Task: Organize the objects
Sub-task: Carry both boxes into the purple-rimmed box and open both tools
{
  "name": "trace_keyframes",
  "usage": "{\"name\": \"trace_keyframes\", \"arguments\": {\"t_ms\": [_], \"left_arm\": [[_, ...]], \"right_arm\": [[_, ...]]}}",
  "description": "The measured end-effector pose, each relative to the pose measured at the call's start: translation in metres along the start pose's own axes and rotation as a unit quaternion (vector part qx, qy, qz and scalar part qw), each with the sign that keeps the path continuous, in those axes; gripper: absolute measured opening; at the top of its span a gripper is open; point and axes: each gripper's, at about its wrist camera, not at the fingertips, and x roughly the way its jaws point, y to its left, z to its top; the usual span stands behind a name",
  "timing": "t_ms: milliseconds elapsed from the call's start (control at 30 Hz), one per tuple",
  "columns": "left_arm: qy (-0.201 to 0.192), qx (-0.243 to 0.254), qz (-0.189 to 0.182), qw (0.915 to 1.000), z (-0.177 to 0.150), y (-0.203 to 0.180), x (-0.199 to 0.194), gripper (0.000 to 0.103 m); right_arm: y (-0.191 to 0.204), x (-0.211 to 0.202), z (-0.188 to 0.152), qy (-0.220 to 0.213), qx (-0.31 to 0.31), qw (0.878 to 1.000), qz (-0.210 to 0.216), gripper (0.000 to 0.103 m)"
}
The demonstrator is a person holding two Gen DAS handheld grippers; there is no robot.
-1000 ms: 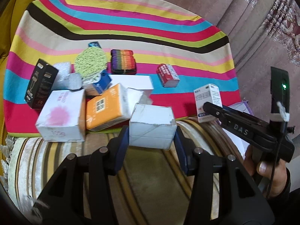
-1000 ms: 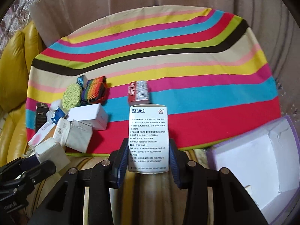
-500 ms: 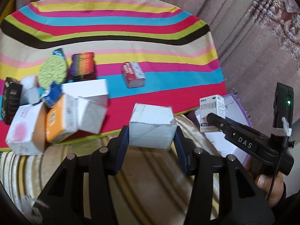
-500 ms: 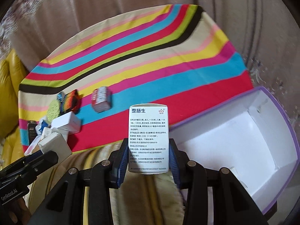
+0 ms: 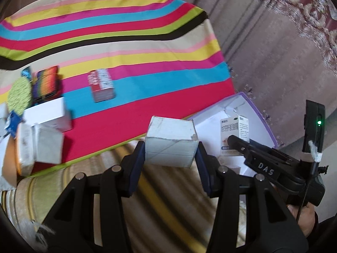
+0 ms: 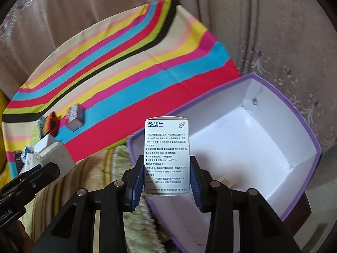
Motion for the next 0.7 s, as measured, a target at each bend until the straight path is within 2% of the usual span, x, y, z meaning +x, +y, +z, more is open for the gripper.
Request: {"name": "trace_keyframes", "arguments": {"t_ms": [433, 700], "left_arm": [[0.022, 0.013, -0.071, 0.9972, 0.012, -0.034, 0.034, 0.051], [0.037, 0.025, -0.093, 0.9946, 0.015, -0.05, 0.048, 0.054]], "right_arm": [[-0.023, -0.005, -0.001, -0.004, 0.04, 0.998, -0.046, 0.041], [-0.035, -0.005, -0.001, -0.005, 0.06, 0.996, -0.061, 0.042]]}}
